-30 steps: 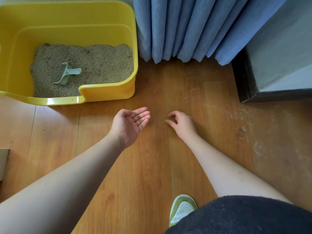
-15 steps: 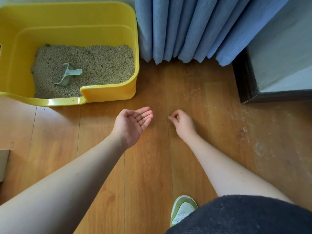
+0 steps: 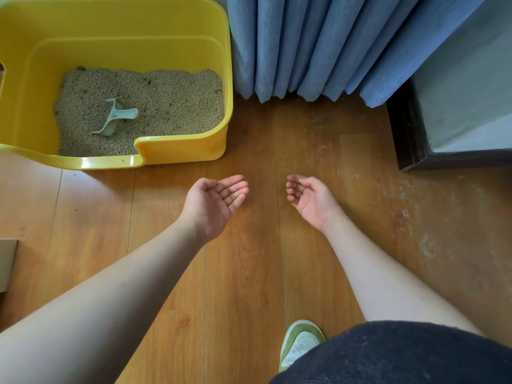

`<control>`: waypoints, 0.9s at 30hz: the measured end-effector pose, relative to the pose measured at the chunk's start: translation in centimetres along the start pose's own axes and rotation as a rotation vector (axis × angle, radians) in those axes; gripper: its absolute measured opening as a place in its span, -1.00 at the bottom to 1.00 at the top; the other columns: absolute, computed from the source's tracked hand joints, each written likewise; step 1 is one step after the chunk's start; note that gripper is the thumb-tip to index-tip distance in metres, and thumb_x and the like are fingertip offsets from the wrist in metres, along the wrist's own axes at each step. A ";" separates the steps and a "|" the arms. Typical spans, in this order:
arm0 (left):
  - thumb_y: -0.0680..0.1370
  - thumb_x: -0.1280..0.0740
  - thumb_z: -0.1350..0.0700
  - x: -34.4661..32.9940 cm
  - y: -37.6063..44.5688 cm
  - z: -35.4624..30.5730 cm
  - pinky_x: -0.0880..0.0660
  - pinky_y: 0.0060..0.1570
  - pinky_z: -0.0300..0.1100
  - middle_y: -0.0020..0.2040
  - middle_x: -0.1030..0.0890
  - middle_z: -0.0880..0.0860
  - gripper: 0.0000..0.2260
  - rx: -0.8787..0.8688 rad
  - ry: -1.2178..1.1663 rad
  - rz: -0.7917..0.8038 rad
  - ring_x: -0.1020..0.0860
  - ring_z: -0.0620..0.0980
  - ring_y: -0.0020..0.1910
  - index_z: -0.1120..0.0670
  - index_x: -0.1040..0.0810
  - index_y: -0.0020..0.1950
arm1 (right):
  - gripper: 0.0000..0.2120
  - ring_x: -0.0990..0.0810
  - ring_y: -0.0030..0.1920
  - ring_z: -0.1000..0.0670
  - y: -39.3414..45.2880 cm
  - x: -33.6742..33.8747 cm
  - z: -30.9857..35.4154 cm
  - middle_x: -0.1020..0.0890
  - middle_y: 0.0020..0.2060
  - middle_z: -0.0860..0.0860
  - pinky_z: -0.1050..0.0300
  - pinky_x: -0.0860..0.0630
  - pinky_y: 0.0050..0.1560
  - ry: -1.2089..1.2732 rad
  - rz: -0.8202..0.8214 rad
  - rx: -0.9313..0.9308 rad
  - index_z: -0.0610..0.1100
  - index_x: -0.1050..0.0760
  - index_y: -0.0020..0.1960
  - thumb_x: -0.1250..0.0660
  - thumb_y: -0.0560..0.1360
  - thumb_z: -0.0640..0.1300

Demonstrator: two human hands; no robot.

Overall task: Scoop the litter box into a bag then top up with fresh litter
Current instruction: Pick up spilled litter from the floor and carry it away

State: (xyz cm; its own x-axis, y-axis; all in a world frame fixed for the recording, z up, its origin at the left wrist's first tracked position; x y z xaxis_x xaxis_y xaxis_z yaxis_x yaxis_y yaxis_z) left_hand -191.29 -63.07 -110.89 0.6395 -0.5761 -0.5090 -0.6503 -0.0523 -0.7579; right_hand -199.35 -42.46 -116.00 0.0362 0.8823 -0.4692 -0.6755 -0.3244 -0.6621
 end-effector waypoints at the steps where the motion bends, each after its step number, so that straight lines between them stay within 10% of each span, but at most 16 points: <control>1: 0.61 0.04 0.12 0.1 0.0 0.0 -0.51 0.21 -0.05 0.12 -0.66 0.25 -0.55 -0.002 0.000 -0.002 -0.65 0.13 0.10 0.30 -0.59 0.13 | -0.79 -0.43 -0.26 0.04 0.2 -0.1 0.0 -0.51 -0.31 -0.01 0.20 -0.38 -0.24 -0.114 -0.050 0.024 -0.22 -0.52 -0.06 -0.12 0.58 -0.21; 7: 0.61 0.04 0.12 0.4 -0.1 -0.5 -0.51 0.23 -0.05 0.12 -0.66 0.26 -0.55 -0.020 -0.007 -0.006 -0.66 0.13 0.09 0.30 -0.58 0.14 | -0.80 -0.50 -0.11 0.12 1.5 -1.2 -0.1 -0.58 -0.09 0.13 0.24 -0.42 -0.12 -1.445 -0.152 0.387 -0.02 -0.57 0.05 -0.32 0.53 0.06; 19: 0.61 0.04 0.13 0.1 -0.5 -1.2 -0.52 0.19 -0.07 0.12 -0.65 0.26 -0.55 -0.028 -0.022 0.003 -0.66 0.13 0.09 0.31 -0.56 0.17 | -0.89 -0.53 -0.02 -0.04 2.3 -1.7 -1.6 -0.58 0.00 0.00 0.08 -0.47 -0.11 -1.618 -0.148 0.404 -0.06 -0.54 0.00 -0.30 0.55 -0.04; 23: 0.61 0.04 0.13 -0.5 -0.4 -0.8 -0.51 0.22 -0.06 0.13 -0.65 0.26 -0.55 -0.022 -0.022 0.015 -0.65 0.13 0.11 0.31 -0.57 0.17 | -0.87 -0.54 -0.09 0.05 1.5 -1.6 -0.6 -0.58 -0.09 0.08 0.18 -0.48 -0.12 -1.326 -0.164 0.345 -0.04 -0.53 0.03 -0.30 0.55 -0.01; 27: 0.61 0.04 0.12 -1.2 -0.1 -0.4 -0.52 0.21 -0.06 0.14 -0.65 0.26 -0.55 -0.009 -0.033 0.028 -0.65 0.13 0.12 0.31 -0.57 0.18 | -0.86 -0.32 -0.36 0.12 -0.3 -1.6 0.4 -0.37 -0.35 0.10 0.25 -0.33 -0.28 -0.213 -0.084 0.077 -0.08 -0.44 0.08 -0.22 0.60 -0.03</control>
State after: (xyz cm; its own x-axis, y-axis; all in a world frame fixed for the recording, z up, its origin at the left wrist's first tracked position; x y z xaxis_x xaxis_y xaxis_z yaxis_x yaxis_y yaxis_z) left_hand -192.17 -62.74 -109.99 0.6340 -0.5504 -0.5432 -0.6717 -0.0438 -0.7395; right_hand -199.53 -43.60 -114.79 -0.0565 0.9597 -0.2754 -0.7309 -0.2277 -0.6434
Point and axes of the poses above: each hand's wrist, its own y-axis towards the middle knuckle, its own x-axis out of the back of the hand, z = x × y, the point moved 2 cm from there along y, towards the middle knuckle
